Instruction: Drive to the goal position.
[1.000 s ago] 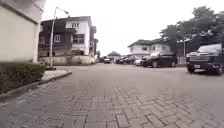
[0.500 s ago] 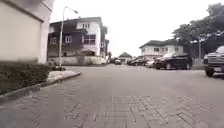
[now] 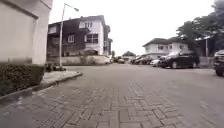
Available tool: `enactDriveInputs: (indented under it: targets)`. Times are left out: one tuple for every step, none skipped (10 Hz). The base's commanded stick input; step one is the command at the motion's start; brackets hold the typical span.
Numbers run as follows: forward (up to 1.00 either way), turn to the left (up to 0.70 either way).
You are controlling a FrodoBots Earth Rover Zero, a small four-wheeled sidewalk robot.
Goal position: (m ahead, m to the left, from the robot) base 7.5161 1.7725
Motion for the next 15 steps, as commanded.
enactDriveInputs:
  targets:
    - [0.7, 0.0]
    - [0.7, 0.0]
    - [0.7, 0.0]
    - [0.7, 0.0]
    - [0.7, 0.0]
    - [0.7, 0.0]
    - [0.7, 0.0]
    - [0.7, 0.0]
    - [0.7, 0.0]
    - [0.7, 0.0]
    - [0.7, 0.0]
    - [0.7, 0.0]
    - [0.7, 0.0]
    - [0.7, 0.0]
    - [0.7, 0.0]
